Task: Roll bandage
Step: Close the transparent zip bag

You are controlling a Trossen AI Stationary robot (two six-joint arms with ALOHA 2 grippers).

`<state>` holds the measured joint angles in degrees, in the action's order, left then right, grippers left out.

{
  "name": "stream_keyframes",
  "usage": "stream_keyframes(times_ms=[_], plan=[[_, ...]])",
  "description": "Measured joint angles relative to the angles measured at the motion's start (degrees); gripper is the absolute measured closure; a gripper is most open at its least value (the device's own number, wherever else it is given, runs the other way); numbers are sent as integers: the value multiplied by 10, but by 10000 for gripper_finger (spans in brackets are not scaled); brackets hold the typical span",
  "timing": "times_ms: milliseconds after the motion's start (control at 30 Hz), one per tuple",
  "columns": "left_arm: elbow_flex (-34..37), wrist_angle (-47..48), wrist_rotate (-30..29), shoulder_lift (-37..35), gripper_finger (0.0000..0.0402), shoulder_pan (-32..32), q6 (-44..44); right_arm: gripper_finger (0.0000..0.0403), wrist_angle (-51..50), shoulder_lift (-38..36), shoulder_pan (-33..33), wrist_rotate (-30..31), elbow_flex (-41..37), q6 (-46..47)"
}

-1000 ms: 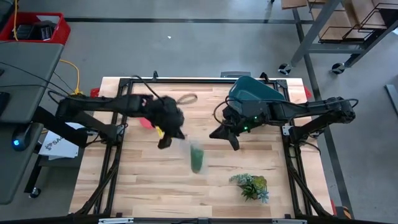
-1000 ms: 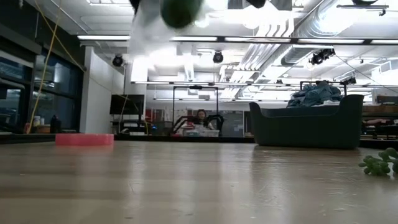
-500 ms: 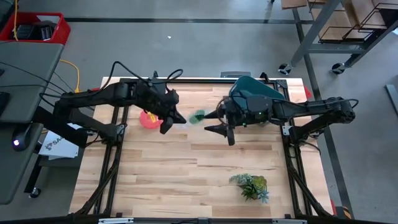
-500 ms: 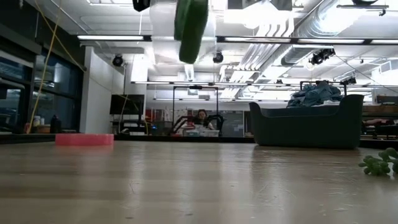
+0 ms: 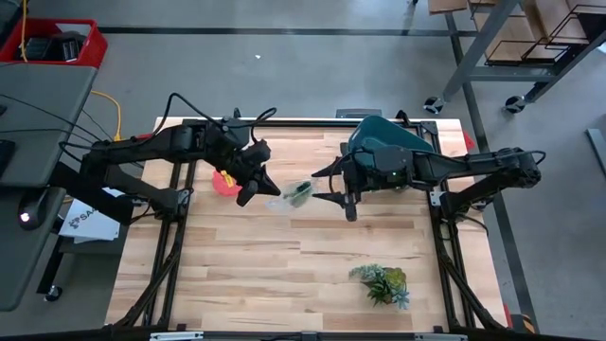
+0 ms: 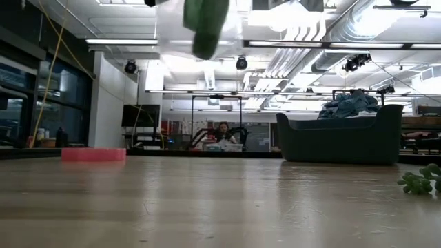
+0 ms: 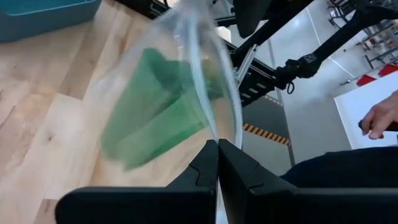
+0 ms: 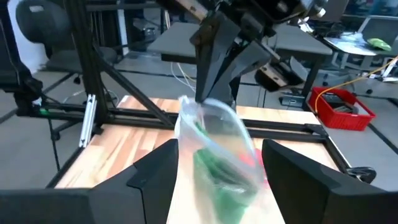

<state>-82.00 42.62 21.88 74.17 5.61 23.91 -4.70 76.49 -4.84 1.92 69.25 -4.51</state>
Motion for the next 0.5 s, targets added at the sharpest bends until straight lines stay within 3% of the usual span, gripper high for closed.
stream_keyframes(times_ms=[267, 500], plan=[[0, -5, 5, -1, 401, 0, 0, 178, -10, 0, 1, 11, 0, -12], [0, -25, 70, -1, 401, -4, 0, 178, -11, 0, 11, -4, 0, -14]])
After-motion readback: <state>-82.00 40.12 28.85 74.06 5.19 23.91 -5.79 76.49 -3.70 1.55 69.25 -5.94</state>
